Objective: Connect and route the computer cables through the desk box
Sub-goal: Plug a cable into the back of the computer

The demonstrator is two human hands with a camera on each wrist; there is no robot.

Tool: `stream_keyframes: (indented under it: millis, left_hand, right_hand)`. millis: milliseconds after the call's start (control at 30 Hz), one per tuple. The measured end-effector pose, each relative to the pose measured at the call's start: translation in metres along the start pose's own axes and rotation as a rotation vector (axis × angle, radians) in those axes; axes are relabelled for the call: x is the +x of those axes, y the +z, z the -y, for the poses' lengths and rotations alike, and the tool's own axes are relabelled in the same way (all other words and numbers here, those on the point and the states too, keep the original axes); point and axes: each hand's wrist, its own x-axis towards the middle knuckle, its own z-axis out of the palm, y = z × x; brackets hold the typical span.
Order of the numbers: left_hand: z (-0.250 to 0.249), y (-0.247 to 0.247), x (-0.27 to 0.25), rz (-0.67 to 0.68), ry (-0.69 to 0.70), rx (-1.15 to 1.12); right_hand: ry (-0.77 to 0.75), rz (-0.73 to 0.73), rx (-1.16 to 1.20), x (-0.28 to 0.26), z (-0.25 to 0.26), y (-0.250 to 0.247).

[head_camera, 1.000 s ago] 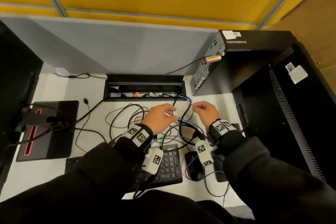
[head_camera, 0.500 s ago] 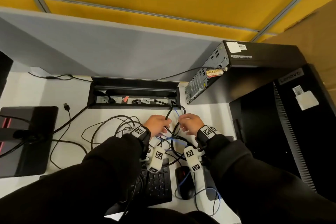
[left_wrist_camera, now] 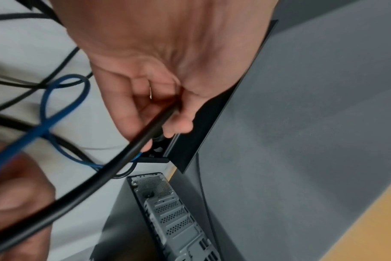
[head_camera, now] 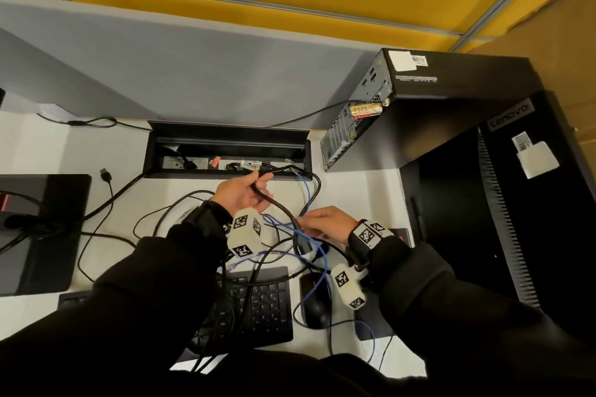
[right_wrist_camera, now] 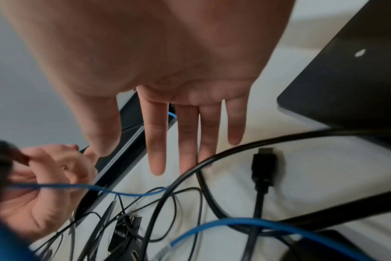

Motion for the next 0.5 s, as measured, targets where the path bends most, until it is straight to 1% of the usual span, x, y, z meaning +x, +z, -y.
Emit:
stream_keyframes:
  millis: [67,167,200,233,300,333,367,433,467,500]
  left_hand:
    - [0.014,0.007,-0.005,0.004,-0.011,-0.012]
    - [0.046,0.022,-0.017,0.057,0.035,0.044]
    - [0.055,0.027,-0.02,0.088,0.032,0.05]
    - [0.061,0.03,-0.02,0.117,0.02,0.06]
    - [0.066,0.035,-0.02,0.141,-0.009,0.074]
    - [0.065,0.037,-0.019,0.145,-0.02,0.061]
    - [0.064,0.038,-0.019,0.153,-0.02,0.042]
    - [0.062,0.04,-0.022,0.173,0.004,0.069]
    - [0.062,0.04,-0.028,0.177,0.026,0.159]
    - [0.064,0.039,-0.031,0.173,0.049,0.323]
  right_hand:
    - [-0.048,-0.022,-0.061,-0.007,-0.002,0.0]
    - [-0.027,-0.117,0.106,-0.022,0.004,0.001]
    - [-0.022,-0.109,0.135,-0.028,0.007,0.0]
    - [-0.015,-0.069,0.13,-0.034,0.01,-0.003]
    - [0.003,0.044,0.05,-0.045,0.012,-0.007]
    - [0.006,0.065,0.005,-0.048,0.011,-0.009]
    - [0.01,0.048,-0.031,-0.05,0.011,-0.011]
    - [0.011,-0.074,-0.162,-0.047,0.011,-0.02]
    - [0.005,-0.149,-0.247,-0.049,0.014,-0.024]
    - [-0.002,-0.226,-0.302,-0.05,0.016,-0.029]
